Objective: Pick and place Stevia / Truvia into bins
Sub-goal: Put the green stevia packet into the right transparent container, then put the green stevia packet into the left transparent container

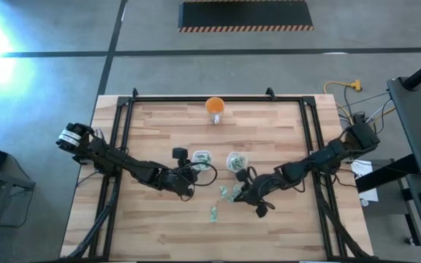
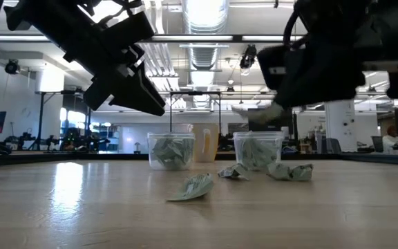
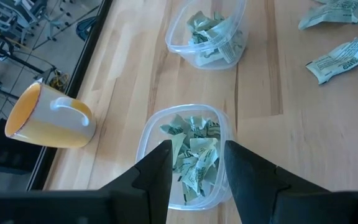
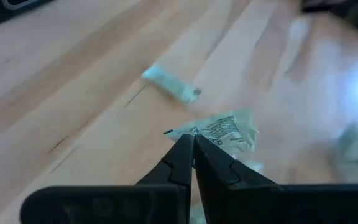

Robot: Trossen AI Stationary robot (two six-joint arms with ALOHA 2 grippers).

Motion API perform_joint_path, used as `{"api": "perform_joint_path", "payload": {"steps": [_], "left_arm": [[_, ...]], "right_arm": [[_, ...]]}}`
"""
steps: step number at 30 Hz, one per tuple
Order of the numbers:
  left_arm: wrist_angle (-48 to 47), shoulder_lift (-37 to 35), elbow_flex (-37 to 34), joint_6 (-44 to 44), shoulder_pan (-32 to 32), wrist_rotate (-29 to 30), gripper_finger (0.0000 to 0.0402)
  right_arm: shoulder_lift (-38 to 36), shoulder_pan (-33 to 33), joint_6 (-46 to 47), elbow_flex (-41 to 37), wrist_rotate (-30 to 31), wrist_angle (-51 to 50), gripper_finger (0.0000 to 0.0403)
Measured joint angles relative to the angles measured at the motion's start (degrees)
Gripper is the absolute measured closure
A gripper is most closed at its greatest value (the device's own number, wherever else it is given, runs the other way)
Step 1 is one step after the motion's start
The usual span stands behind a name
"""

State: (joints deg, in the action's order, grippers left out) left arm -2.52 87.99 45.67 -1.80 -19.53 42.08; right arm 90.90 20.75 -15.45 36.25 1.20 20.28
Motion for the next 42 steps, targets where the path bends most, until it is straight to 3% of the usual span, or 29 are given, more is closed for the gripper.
{"api": "perform_joint_path", "payload": {"steps": [6, 11, 22, 31, 42], "left_arm": [[-0.01, 0.0, -0.01, -0.01, 0.0, -0.01, 0.0271], [0.01, 0.0, 0.0, -0.02, -0.02, 0.0, 0.0271], [0.3, 0.0, -0.04, -0.04, -0.02, -0.01, 0.0271], [0.34, 0.0, -0.07, -0.04, -0.02, -0.02, 0.0271], [0.43, 0.0, -0.07, -0.02, -0.02, -1.15, 0.0272]], "right_arm": [[-5.66, -0.37, -1.35, 0.0, 14.29, -5.17, 0.0394], [-8.99, -2.74, 4.19, 0.0, 22.91, -12.01, 0.0394], [-8.07, -7.49, 10.87, -0.37, 24.51, -17.45, 0.0394], [-7.9, -7.75, 12.23, -0.37, 24.54, -17.15, 0.0393], [-7.98, -7.79, 11.91, -0.63, 27.33, -17.54, 0.0318]]}}
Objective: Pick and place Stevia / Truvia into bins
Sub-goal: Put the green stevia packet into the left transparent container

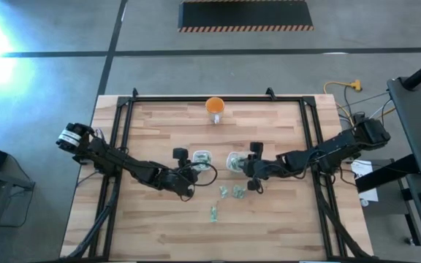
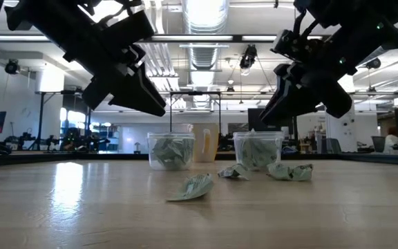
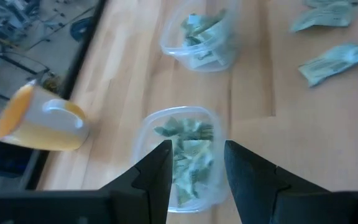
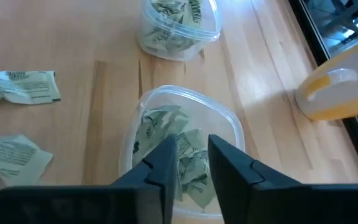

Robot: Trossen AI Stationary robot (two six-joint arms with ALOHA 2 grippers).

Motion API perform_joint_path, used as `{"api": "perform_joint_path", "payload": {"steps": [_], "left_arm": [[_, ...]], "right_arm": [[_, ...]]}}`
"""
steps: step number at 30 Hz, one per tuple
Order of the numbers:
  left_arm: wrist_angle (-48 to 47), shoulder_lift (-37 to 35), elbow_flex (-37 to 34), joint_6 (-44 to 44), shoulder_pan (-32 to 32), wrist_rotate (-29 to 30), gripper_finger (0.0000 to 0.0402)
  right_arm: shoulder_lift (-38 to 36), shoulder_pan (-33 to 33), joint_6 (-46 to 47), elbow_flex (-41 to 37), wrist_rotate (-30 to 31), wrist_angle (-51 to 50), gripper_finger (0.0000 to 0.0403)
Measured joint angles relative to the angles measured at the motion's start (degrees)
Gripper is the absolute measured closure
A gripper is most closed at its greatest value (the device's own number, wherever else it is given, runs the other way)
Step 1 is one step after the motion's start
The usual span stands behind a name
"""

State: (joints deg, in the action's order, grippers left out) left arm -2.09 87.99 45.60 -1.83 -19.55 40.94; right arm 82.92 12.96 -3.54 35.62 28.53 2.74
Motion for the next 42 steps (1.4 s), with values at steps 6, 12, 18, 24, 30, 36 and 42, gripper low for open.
{"api": "perform_joint_path", "payload": {"steps": [6, 12, 18, 24, 30, 36, 42], "left_arm": [[4.55, 0.01, 0.33, -2.17, 0.0, -10.52, 0.0272], [16.54, 3.0, -0.11, -10.12, 0.0, -24.1, 0.0272], [22.16, 9.14, 1.03, -15.2, 0.04, -27.39, 0.0272], [22.66, 15.6, 5.61, -18.11, 0.19, -27.46, 0.0272], [17.92, 17.73, 8.78, -18.16, 0.74, -27.52, 0.0272], [14.89, 17.33, 9.33, -17.53, 1.11, -29.3, 0.0272], [10.61, 16.31, 9.49, -12.01, 1.11, -41.84, 0.0272]], "right_arm": [[-0.43, 1.83, -3.77, 0.63, -0.1, 0.47, 0.0297], [-1.19, 5.09, -6.25, 0.68, -0.5, 0.74, 0.0304], [-2.86, 7.89, -8.63, 0.7, -0.58, 0.79, 0.0316], [-6.97, 10.56, -8.68, 0.67, -0.63, -0.29, 0.0316], [-11.77, 13.2, -5.13, 0.52, -0.61, -4.94, 0.0306], [-14.39, 15.33, -3.97, 0.01, -1.15, -6.05, 0.0303], [-14.27, 16.01, -3.92, -0.11, -5.07, -5.71, 0.0305]]}}
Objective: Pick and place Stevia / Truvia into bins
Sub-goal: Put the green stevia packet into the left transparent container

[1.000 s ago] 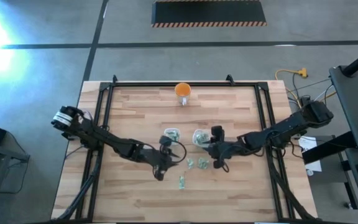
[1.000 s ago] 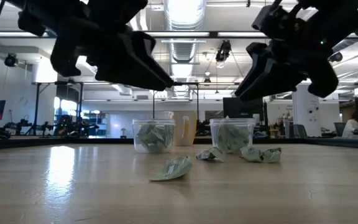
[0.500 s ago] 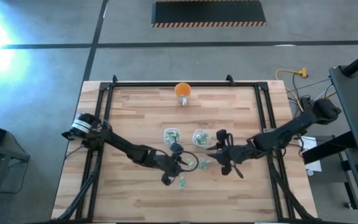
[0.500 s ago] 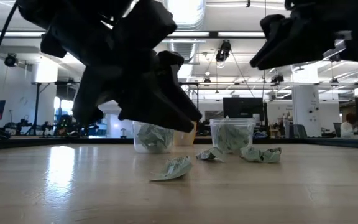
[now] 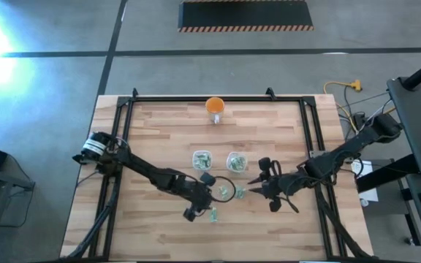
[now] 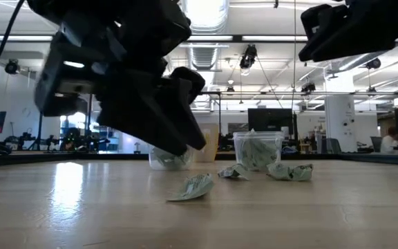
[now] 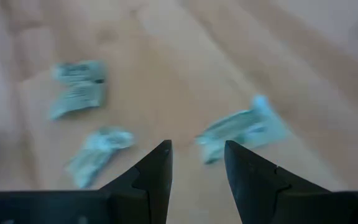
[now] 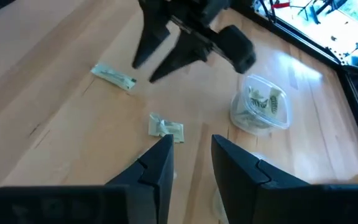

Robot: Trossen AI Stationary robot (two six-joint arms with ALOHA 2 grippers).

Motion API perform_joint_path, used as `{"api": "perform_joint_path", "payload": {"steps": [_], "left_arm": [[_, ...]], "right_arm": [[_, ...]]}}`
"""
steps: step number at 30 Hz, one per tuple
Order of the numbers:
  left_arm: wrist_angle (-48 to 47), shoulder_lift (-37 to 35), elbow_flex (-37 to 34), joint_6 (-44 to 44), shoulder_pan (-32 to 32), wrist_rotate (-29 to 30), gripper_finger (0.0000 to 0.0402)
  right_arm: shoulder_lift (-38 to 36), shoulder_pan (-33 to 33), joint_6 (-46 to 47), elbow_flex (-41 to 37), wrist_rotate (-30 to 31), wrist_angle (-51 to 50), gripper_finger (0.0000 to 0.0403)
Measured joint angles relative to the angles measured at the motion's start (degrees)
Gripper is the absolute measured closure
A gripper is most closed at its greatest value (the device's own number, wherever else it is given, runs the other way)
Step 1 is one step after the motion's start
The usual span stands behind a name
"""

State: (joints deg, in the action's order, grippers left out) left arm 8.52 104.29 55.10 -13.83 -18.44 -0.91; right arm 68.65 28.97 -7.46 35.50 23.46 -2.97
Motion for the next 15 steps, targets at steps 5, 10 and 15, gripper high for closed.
{"api": "perform_joint_path", "payload": {"steps": [5, 10, 15], "left_arm": [[-0.07, 0.53, 0.03, 1.45, 0.1, -1.56, 0.0272], [0.11, 1.52, -0.03, 1.5, 0.44, -2.31, 0.0272], [2.64, 3.45, 0.29, 1.47, 0.49, -5.74, 0.0272]], "right_arm": [[0.07, -0.04, 0.37, -0.02, 0.01, 0.05, 0.0314], [0.08, -0.05, 0.31, -0.04, 0.0, 0.16, 0.0323], [0.08, -0.07, 0.43, -0.04, 0.0, 0.2, 0.0329]]}}
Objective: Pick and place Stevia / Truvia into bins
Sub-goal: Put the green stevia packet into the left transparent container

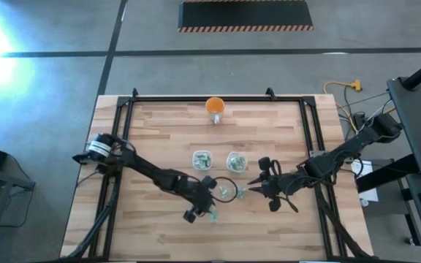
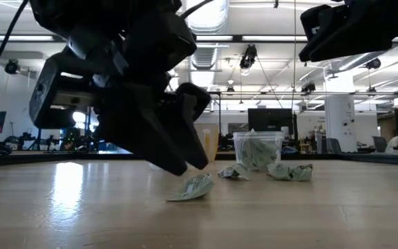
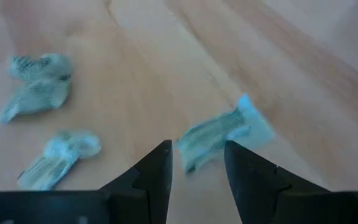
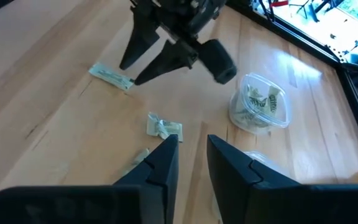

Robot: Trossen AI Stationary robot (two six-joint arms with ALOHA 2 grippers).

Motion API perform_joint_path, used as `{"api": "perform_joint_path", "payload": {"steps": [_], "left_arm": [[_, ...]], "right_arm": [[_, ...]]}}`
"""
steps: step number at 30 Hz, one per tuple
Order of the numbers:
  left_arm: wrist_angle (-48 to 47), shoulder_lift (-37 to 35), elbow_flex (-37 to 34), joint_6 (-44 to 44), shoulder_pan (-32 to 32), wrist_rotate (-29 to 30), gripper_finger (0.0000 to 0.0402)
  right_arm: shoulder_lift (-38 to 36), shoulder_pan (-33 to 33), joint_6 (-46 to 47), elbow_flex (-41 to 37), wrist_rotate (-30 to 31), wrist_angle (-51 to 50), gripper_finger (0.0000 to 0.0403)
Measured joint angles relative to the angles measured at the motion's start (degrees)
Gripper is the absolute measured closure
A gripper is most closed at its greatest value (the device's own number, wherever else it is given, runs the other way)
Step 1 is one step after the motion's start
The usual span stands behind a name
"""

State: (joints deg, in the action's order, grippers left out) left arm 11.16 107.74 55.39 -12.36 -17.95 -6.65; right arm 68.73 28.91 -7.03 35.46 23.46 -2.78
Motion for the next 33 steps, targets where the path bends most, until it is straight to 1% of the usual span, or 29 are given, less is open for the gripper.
{"api": "perform_joint_path", "payload": {"steps": [6, 13, 15, 17, 23, 24, 29, 33], "left_arm": [[0.25, 2.4, 1.08, 0.0, 0.3, -0.8, 0.0272], [0.23, 2.49, 0.99, -0.02, 0.71, -0.87, 0.0275], [0.1, 2.49, 0.99, -0.18, 0.73, -1.05, 0.0287], [-0.08, 2.49, 0.99, -0.23, 0.73, -1.33, 0.0307], [-0.16, 2.49, 0.99, -1.84, 0.76, -1.47, 0.0388], [-0.18, 2.47, 0.99, -1.84, 0.77, -1.47, 0.0395], [-1.19, 1.66, 0.99, -1.88, 0.82, -1.35, 0.0396], [-5.03, -0.87, 0.93, -1.61, 0.76, 1.99, 0.04]], "right_arm": [[0.02, 0.0, 0.64, -0.02, -0.01, -0.07, 0.0329], [0.02, -0.02, 0.68, -0.13, -0.02, -0.1, 0.0323], [0.02, -0.02, 0.66, -0.13, -0.02, -0.1, 0.0326], [0.02, -0.02, 0.66, -0.13, -0.02, -0.1, 0.033], [0.02, -0.02, 0.66, -0.13, -0.02, -0.13, 0.0334], [0.02, -0.02, 0.66, -0.14, -0.02, -0.14, 0.0333], [0.02, -0.02, 0.68, -0.24, -0.02, -0.23, 0.0328], [0.02, -0.02, 0.88, -0.33, -0.02, -0.23, 0.0331]]}}
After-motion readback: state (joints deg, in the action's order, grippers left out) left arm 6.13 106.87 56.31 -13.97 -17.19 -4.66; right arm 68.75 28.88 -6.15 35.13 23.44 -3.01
